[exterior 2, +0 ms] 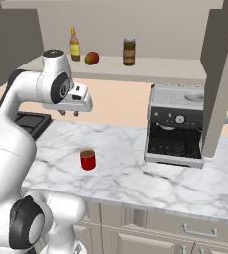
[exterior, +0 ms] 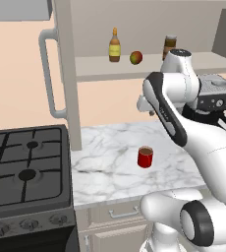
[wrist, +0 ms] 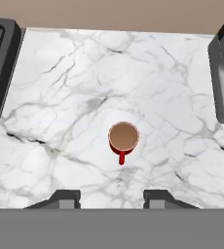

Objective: Pick the cinnamon and honey bottle from the cabinet and place them next to the mug.

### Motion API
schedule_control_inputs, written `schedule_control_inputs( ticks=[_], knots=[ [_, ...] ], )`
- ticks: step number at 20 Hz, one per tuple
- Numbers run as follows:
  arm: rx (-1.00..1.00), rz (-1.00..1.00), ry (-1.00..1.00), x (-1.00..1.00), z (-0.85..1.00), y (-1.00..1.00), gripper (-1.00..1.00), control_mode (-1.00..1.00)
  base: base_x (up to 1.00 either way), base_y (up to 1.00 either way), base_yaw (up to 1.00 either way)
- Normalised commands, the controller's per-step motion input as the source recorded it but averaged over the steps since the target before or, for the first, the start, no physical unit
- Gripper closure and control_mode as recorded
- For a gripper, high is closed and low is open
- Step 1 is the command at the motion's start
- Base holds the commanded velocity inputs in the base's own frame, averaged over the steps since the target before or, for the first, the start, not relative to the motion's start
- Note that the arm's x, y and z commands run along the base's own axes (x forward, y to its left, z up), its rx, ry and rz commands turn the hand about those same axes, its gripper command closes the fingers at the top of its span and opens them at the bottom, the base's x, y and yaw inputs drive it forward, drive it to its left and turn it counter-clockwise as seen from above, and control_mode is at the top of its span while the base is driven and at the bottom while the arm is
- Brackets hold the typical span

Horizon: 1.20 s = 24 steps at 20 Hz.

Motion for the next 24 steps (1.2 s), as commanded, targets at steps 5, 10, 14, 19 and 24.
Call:
schedule_control_inputs(
  ticks=[5, 10, 14, 19, 24],
  knots=[
    [0.00, 0.00, -0.03, -0.12, 0.00, 0.00, -1.00, -1.00, 0.00, 0.00, 0.00],
    [0.03, -0.03, -0.18, -0.10, 0.00, -0.10, -1.00, -1.00, 0.00, 0.00, 0.00],
    [0.03, -0.02, -0.32, -0.18, 0.15, 0.00, -1.00, -1.00, 0.00, 0.00, 0.00],
    [0.00, -0.02, -0.34, -0.14, 0.61, -0.07, -1.00, -1.00, 0.00, 0.00, 0.00],
    [0.00, -0.02, -0.11, 0.00, 0.73, -0.18, -1.00, -1.00, 0.00, 0.00, 0.00]
  ],
)
